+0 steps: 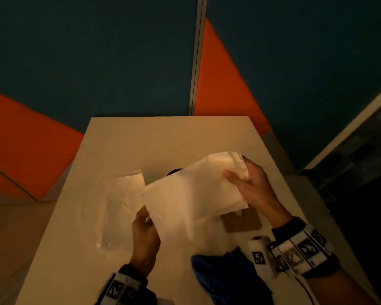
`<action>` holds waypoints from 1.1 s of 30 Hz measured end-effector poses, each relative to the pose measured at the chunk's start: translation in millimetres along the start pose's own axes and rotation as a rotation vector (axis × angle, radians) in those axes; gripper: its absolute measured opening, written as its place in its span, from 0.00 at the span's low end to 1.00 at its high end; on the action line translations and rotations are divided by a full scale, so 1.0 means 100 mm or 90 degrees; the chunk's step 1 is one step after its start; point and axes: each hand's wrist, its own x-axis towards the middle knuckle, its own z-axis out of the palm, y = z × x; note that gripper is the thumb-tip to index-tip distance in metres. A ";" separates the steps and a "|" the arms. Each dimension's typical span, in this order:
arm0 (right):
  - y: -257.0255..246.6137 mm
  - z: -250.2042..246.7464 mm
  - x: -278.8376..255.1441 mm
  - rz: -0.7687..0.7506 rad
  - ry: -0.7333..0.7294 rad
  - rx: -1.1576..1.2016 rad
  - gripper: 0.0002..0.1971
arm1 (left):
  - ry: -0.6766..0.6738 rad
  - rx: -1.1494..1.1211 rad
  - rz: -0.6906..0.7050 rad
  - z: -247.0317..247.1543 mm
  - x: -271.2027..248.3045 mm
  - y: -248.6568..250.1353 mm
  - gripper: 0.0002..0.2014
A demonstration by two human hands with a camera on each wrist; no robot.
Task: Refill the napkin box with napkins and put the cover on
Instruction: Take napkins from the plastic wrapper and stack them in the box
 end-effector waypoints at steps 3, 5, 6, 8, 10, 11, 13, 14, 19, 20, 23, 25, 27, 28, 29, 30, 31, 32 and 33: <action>-0.02 -0.03 0.11 0.011 0.000 -0.026 0.22 | -0.077 -0.110 -0.090 0.00 0.08 -0.01 0.08; 0.03 -0.03 0.14 0.024 -0.006 -0.017 0.20 | -0.105 -0.228 -0.152 -0.03 0.15 0.01 0.05; 0.05 -0.02 0.15 0.039 -0.009 -0.001 0.20 | -0.100 -0.286 -0.187 -0.04 0.21 0.03 0.13; 0.07 0.02 0.17 0.065 -0.020 0.047 0.18 | -0.120 -0.285 -0.221 -0.05 0.29 0.08 0.22; 0.11 0.09 0.17 0.091 -0.028 0.112 0.17 | -0.119 -0.073 -0.146 -0.01 0.36 0.17 0.27; 0.15 0.14 0.20 0.100 -0.027 0.139 0.17 | -0.078 0.046 -0.097 0.01 0.38 0.22 0.31; 0.22 0.23 0.25 0.122 -0.032 0.140 0.17 | -0.028 0.180 -0.027 0.03 0.48 0.27 0.37; 0.25 0.28 0.28 0.138 -0.040 0.117 0.19 | -0.026 0.230 -0.009 0.02 0.54 0.26 0.39; 0.45 0.57 0.40 0.198 -0.140 -0.129 0.28 | -0.120 0.615 0.111 0.03 0.72 0.09 0.33; 0.45 0.61 0.41 0.199 -0.158 -0.180 0.26 | -0.141 0.674 0.103 0.07 0.72 0.07 0.27; 0.42 0.69 0.46 0.146 -0.212 -0.379 0.23 | -0.192 0.883 0.075 0.19 0.70 0.06 0.19; 0.39 0.73 0.50 0.146 -0.241 -0.430 0.22 | -0.220 1.023 0.113 0.27 0.71 0.07 0.19; 0.36 0.74 0.54 0.151 -0.261 -0.437 0.20 | -0.243 1.075 0.140 0.30 0.74 0.11 0.18; 0.34 0.71 0.56 0.158 -0.261 -0.429 0.19 | -0.242 1.048 0.130 0.28 0.76 0.15 0.17; 0.33 0.67 0.58 0.156 -0.254 -0.416 0.19 | -0.228 0.984 0.103 0.24 0.79 0.21 0.17; 0.32 0.61 0.60 0.157 -0.247 -0.403 0.20 | -0.210 0.900 0.076 0.19 0.81 0.27 0.17; 0.30 0.56 0.61 0.149 -0.244 -0.394 0.21 | -0.199 0.822 0.057 0.13 0.84 0.31 0.16; 0.29 0.52 0.61 0.146 -0.247 -0.394 0.22 | -0.205 0.771 0.046 0.08 0.86 0.33 0.17; 0.29 0.49 0.61 0.141 -0.256 -0.402 0.22 | -0.230 0.753 0.035 0.05 0.86 0.33 0.19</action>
